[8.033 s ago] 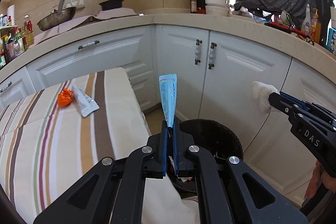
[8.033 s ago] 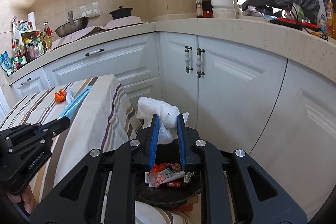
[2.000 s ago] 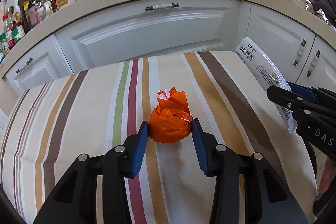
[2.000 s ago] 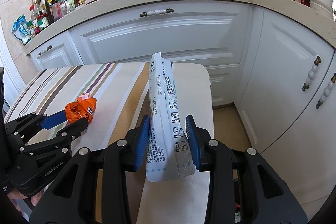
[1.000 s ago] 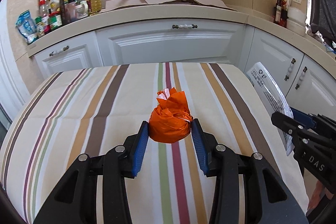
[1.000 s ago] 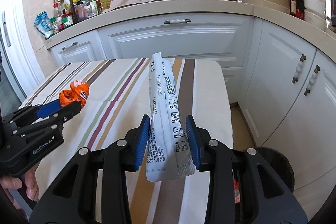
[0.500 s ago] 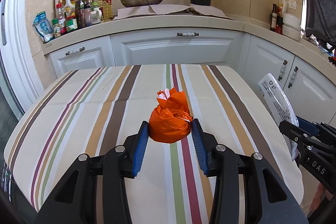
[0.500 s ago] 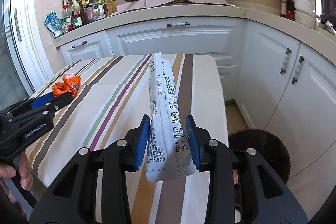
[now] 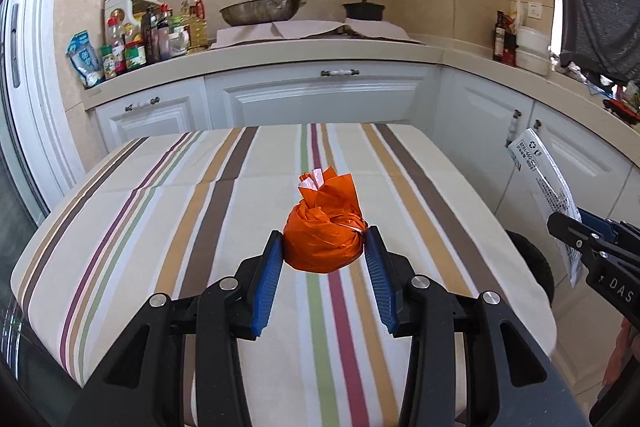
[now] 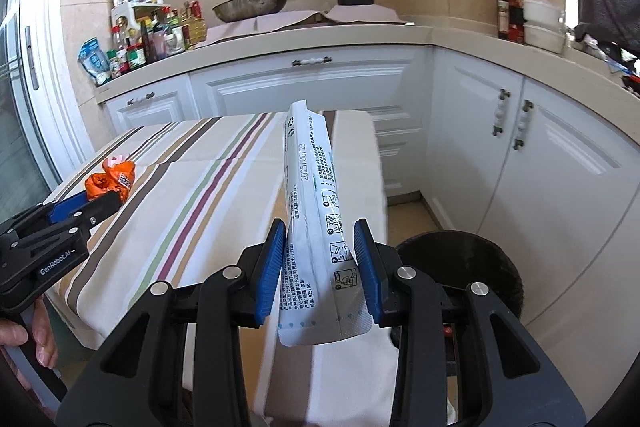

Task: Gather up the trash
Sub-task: 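Carry the orange bag and white tube over the bin and open both tools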

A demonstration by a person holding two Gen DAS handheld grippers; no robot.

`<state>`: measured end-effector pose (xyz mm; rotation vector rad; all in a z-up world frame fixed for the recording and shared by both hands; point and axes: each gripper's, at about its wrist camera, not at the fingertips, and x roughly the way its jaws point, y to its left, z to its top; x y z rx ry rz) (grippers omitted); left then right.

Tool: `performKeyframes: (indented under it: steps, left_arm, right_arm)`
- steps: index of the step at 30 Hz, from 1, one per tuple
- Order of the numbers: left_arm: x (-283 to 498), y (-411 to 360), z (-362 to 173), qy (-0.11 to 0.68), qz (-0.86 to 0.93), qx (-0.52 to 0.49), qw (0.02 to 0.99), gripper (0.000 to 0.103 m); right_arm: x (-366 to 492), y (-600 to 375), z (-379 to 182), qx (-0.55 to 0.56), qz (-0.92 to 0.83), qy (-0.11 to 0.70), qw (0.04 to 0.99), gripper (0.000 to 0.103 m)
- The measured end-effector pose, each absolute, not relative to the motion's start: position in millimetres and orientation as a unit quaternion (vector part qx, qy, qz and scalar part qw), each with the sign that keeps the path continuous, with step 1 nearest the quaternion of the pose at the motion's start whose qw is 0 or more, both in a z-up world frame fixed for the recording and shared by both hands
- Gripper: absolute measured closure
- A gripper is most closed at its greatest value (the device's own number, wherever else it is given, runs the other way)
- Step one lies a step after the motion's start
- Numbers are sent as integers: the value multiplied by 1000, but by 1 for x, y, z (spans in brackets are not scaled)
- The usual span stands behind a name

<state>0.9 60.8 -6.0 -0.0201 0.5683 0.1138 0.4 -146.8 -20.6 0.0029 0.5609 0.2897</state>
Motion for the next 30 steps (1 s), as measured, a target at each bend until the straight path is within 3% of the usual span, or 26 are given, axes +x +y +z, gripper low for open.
performKeyframes:
  steps: [30]
  left_arm:
    - [51, -74, -1, 233, -82, 38, 968, 61]
  right_arm:
    - [-3, -278, -22, 38, -23, 224, 974, 69]
